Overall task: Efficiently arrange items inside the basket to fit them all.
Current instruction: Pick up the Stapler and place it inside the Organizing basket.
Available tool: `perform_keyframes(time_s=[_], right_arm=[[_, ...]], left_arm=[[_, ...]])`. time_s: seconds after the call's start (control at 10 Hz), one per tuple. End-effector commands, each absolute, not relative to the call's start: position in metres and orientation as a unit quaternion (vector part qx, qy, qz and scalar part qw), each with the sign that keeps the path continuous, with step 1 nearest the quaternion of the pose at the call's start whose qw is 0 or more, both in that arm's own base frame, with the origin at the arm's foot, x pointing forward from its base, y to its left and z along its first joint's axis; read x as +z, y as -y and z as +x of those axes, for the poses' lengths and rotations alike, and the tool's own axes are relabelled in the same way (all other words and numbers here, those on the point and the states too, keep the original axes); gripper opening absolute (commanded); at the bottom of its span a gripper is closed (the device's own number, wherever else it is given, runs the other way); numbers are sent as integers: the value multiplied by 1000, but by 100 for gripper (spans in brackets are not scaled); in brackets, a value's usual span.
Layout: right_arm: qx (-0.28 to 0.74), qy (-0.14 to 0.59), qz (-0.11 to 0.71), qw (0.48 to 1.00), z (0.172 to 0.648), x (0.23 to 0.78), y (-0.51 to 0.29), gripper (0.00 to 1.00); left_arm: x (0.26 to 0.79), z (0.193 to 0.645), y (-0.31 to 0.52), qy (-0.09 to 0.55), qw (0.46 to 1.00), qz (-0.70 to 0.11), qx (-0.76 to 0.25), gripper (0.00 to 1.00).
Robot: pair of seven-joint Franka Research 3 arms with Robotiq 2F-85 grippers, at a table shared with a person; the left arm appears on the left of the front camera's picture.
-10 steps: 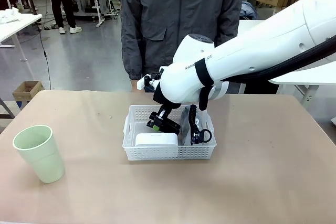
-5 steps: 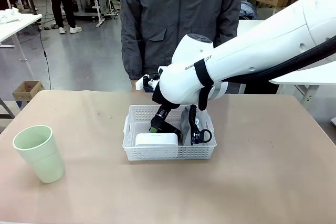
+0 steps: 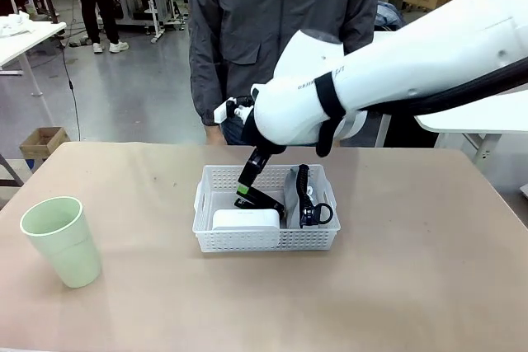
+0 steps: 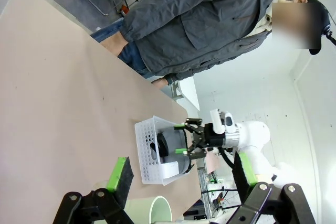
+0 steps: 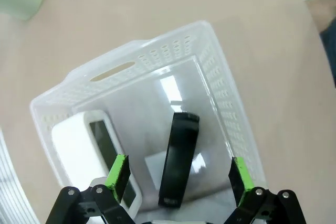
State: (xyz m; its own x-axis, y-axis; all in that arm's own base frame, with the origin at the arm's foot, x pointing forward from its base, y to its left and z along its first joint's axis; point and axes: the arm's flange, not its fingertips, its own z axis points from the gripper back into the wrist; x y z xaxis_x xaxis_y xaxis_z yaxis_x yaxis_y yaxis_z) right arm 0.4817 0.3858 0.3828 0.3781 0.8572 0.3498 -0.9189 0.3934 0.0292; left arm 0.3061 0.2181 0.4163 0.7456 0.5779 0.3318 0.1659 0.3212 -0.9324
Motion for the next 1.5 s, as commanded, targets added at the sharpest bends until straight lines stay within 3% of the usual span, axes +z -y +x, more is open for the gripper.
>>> perform_keyframes(time_s=[0.0,0.3,0.5,0.9,1.0,1.1,1.4], right_arm=[[493,97,125,855,465,437,-350,100],[267,105,163,944,467,483,-238,100],[160,91,213,960,452,491,-158,100],[-43,96,352,930,400,485,2,100],[-186,77,345,917,377,466,46,100],[-234,58,357,903,350,457,66,100],[-315,93,418,847,264,431,105,100]], left_arm=[[419,305,-219,329,742,-569,134,100],[419,305,-219,329,742,-569,134,100],[419,305,-219,329,742,-569,134,100],[419,305,-219,329,742,-569,134,100],[419,305,-219,329,742,-569,134,100],[419,305,-219,329,742,-569,134,100],[419,305,-219,329,742,-569,134,100]])
